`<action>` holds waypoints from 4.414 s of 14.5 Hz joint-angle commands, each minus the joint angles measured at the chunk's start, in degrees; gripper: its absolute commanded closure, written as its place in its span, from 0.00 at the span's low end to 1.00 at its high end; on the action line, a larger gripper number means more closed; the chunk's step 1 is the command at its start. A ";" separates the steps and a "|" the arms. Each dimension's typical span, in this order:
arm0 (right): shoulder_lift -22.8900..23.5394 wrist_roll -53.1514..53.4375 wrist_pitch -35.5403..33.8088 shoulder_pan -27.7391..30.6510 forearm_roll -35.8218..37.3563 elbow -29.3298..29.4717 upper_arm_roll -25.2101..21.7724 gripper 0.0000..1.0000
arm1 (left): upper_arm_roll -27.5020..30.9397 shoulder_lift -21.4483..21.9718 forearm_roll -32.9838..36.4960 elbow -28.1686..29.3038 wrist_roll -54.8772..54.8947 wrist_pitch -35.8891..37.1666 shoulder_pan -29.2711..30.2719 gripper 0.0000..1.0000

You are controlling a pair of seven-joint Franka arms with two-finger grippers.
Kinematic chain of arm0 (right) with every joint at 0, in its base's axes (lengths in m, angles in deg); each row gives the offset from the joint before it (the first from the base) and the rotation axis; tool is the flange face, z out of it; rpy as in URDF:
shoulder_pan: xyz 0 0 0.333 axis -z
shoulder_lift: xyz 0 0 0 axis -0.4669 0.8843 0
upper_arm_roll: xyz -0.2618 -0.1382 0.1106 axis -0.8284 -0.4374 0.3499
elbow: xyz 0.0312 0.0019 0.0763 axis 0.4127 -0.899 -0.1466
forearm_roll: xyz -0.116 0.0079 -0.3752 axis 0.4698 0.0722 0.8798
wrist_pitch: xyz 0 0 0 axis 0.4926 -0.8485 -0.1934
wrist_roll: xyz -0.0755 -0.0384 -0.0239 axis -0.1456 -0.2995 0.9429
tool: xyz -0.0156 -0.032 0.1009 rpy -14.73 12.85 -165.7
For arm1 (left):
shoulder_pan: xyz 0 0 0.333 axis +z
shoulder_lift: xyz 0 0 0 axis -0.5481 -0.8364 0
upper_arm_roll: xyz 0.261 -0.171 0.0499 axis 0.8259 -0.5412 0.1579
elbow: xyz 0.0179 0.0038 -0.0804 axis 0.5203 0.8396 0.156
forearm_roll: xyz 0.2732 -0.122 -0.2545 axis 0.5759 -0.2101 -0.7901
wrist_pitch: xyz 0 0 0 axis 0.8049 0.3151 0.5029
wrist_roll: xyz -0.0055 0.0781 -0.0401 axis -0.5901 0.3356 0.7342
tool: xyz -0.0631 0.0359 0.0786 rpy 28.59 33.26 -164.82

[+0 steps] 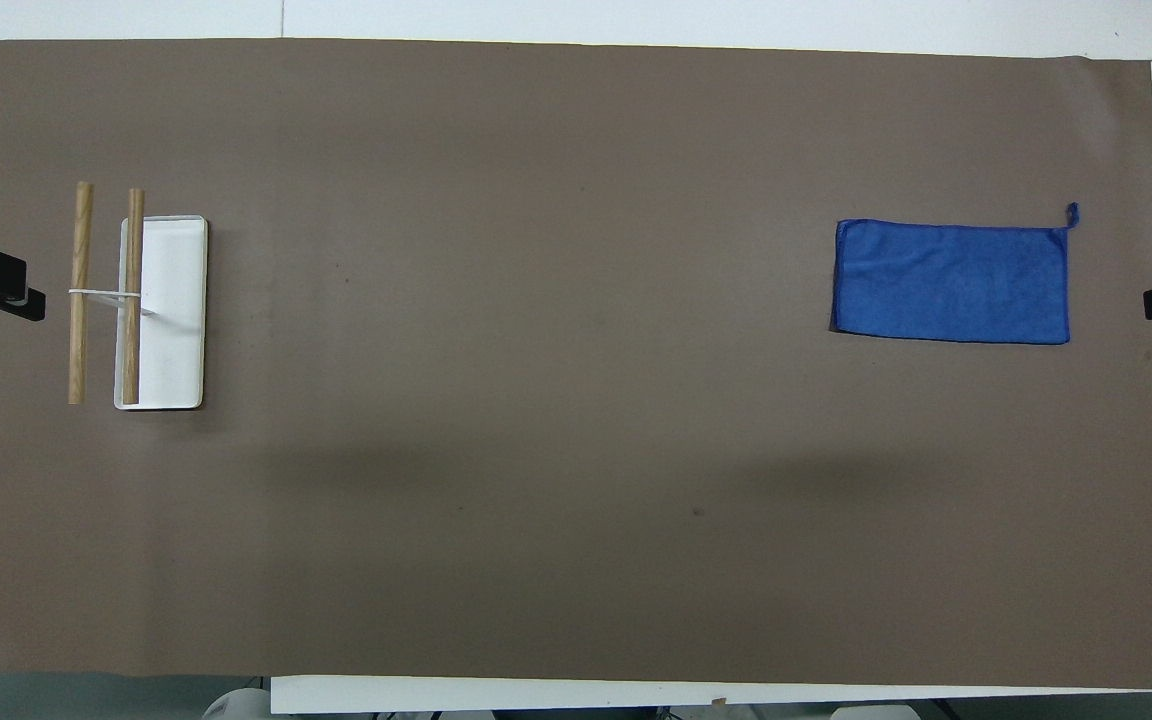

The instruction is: Right arm passes towel to left arm to hang

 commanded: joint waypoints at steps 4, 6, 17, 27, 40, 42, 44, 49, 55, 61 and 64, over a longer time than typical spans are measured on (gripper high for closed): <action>-1.54 -0.81 0.21 0.62 0.21 -2.60 0.12 0.00 | 0.03 1.19 -0.55 1.51 0.22 -0.90 0.44 0.00; -1.63 -0.99 3.78 0.53 0.21 -5.40 0.30 0.00 | 0.03 1.19 -0.55 1.51 0.22 -0.90 0.44 0.00; 10.84 -11.70 40.88 1.06 -0.15 -25.27 -2.25 0.01 | 0.03 1.19 -0.55 1.51 0.22 -0.90 0.44 0.00; 22.19 -21.91 57.42 3.26 -8.32 -27.83 -2.34 0.04 | 0.03 1.19 -0.55 1.51 0.22 -0.90 0.44 0.00; 20.80 -18.15 51.21 2.73 -8.58 -26.26 -1.72 1.00 | 0.03 1.19 -0.55 1.51 0.22 -0.90 0.44 0.00; 18.95 -13.32 45.06 2.21 -8.58 -24.15 -1.20 1.00 | 0.03 1.19 -0.55 1.51 0.22 -0.90 0.44 0.00; 16.67 -6.56 39.17 1.42 -8.50 -22.30 0.64 1.00 | 0.03 1.19 -0.55 1.51 0.22 -0.90 0.44 0.00; 13.05 29.60 23.44 0.45 -8.50 -15.19 12.31 1.00 | 0.03 1.19 -0.55 1.51 0.22 -0.90 0.44 0.00; 14.10 63.84 23.40 -1.21 -20.95 -6.83 25.69 1.00 | 0.03 1.19 -0.55 1.51 0.22 -0.90 0.44 0.00; 16.21 89.15 36.57 -2.80 -25.19 -3.31 36.32 1.00 | 0.03 1.19 -0.55 1.51 0.22 -0.90 0.44 0.00; 17.00 96.21 43.78 -3.60 -28.43 -2.96 38.96 1.00 | 0.38 1.63 -0.64 1.94 0.30 1.65 1.83 0.00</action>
